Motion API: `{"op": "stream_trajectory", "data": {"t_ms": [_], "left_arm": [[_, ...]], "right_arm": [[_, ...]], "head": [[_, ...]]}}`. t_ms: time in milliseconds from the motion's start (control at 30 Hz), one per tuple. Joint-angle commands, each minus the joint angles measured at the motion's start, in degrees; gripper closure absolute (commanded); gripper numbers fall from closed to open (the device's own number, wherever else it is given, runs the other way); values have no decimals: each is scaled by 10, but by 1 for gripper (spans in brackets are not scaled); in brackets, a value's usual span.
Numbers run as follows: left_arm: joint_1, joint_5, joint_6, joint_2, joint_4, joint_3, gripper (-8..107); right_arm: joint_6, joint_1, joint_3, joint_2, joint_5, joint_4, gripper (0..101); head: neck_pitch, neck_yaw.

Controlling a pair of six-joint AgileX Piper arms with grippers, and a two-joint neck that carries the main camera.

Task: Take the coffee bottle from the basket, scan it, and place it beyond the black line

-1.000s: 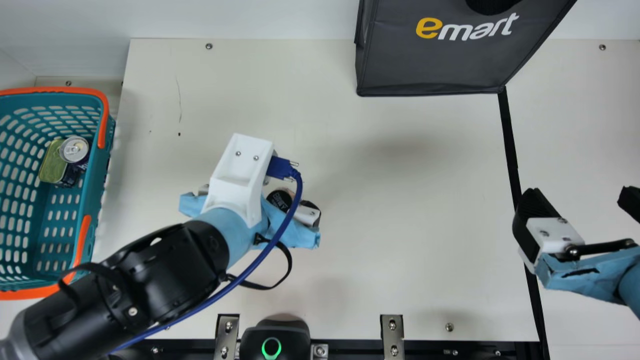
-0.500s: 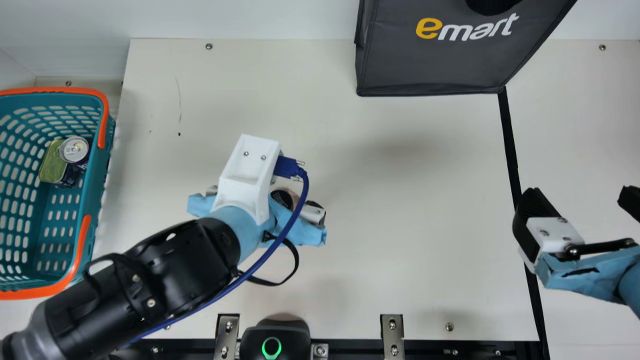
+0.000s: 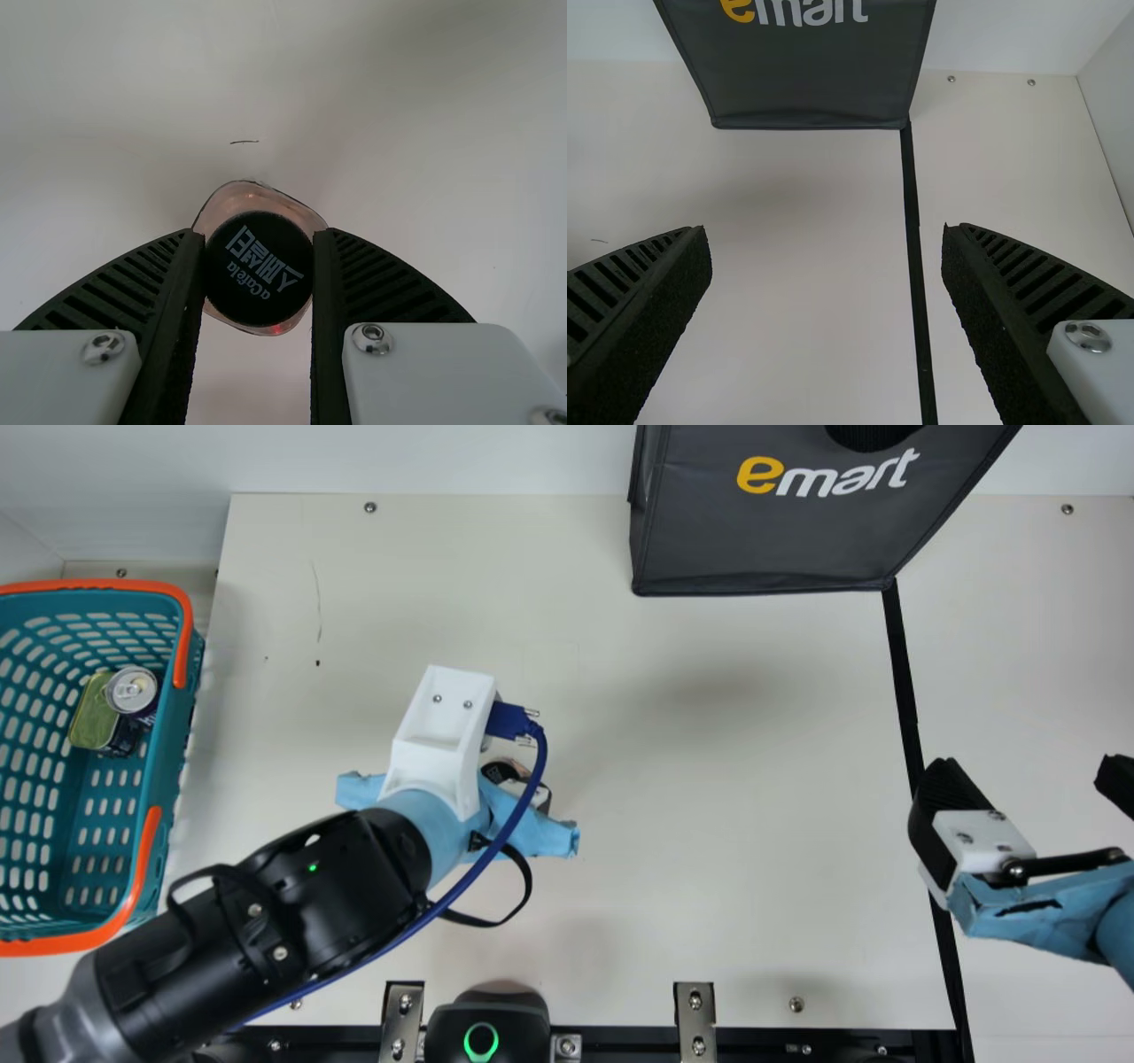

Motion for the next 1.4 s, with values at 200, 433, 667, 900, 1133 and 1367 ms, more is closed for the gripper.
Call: {"op": "stream_trajectory", "data": {"t_ms": [200,433,667,900,1133,1367], "left_arm": [[2,-19,52,-16,-1,10,89],[4,-45,146,-53,-14,41,89],[32,-64,247,-82,-46,61,89],[70,-77,355,-97,-98,59,89],[96,-82,466,-107,-160,54,89],[116,-77,579,-119,-223,57,89]], "right_arm": [[0,0,0,0,0,0,10],[0,0,0,0,0,0,10],[0,0,0,0,0,0,10],[0,0,0,0,0,0,10],[0,0,0,0,0,0,10],[0,0,0,0,0,0,10]], "head": [[-9,1],[-9,1],[-9,1],[-9,1],[-9,1],[-9,1]]}}
